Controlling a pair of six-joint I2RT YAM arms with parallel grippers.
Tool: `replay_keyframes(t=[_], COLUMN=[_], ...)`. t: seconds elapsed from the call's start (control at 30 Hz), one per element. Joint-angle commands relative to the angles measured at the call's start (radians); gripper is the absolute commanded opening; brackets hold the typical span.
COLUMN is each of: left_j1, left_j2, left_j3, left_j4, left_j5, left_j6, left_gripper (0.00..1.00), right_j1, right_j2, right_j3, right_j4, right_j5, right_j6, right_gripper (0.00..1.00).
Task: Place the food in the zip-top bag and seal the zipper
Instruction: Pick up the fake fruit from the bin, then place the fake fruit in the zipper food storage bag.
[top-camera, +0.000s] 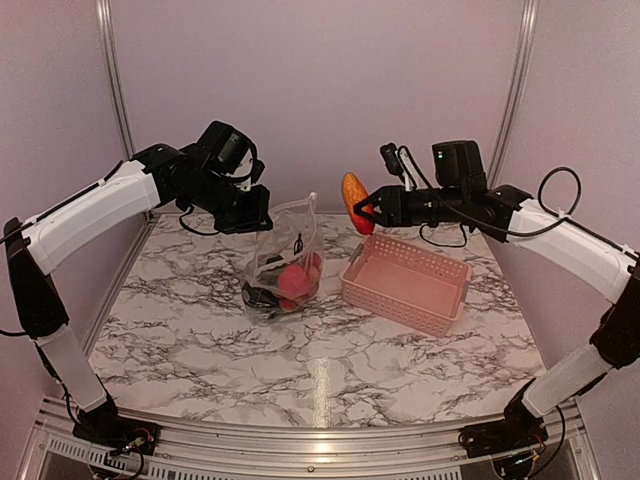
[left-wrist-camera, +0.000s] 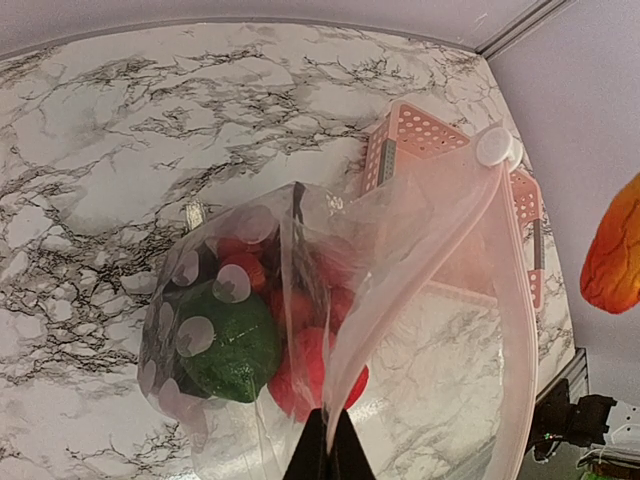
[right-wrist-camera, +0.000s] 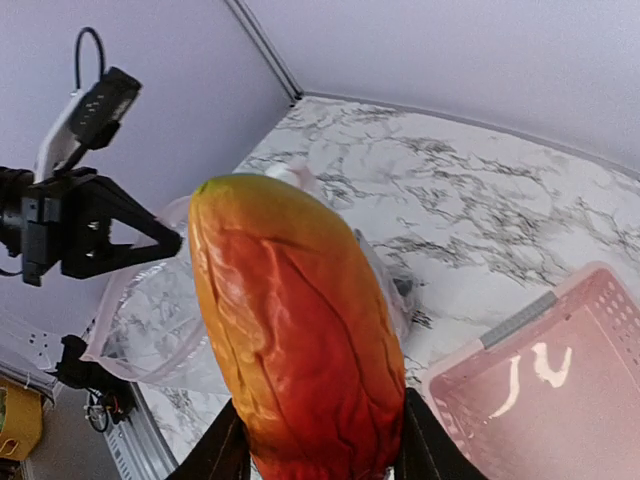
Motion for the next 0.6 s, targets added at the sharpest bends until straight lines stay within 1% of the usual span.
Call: replay_keyframes(t=[0.0, 0.23, 0.27, 0.33, 0.37, 0.4, 0.43, 0.5, 0.57], left_j1=[0.008, 0.007, 0.007, 0.008, 0.008, 0.008, 0.009, 0.01, 0.011], left_j2=[-0.006, 0.004, 0.004, 0.003, -0.001, -0.005, -0.008, -0.023, -0.03], left_j3=[0.004, 0.016, 0.017, 0.019, 0.019, 0.018, 0.017, 0.007, -0.004], left_j4=[0.012, 0.02, 0.02, 0.018, 0.019, 0.019, 0.019, 0.019, 0.018], left_j5=[0.011, 0.028, 0.028, 0.024, 0.021, 0.019, 0.013, 0.001, -0.004], left_j6=[0.009, 0.007, 0.005, 0.004, 0.005, 0.007, 0.009, 0.009, 0.01], left_gripper=[0.0, 0.0, 0.0, 0.0, 0.0, 0.0, 0.0, 0.0, 0.0], right_j1=[0.135, 0.223, 0.228, 0.229, 0.229, 0.227, 0.227, 0.227, 0.222], right_j2=[0.005, 0.162, 0.186, 0.223, 0.233, 0.236, 0.231, 0.21, 0.171], right_j3=[0.005, 0.126, 0.143, 0.165, 0.173, 0.176, 0.171, 0.158, 0.146], right_j4=[0.25, 0.345, 0.345, 0.337, 0.329, 0.325, 0.324, 0.323, 0.312], right_j5=[-0.133, -0.169, -0.162, -0.151, -0.146, -0.14, -0.134, -0.131, -0.128], right_j6=[0.07, 0.056, 0.05, 0.054, 0.052, 0.051, 0.051, 0.05, 0.04], right_gripper=[0.39, 0.4, 0.44, 0.56, 0.66, 0.73, 0.78, 0.81, 0.81])
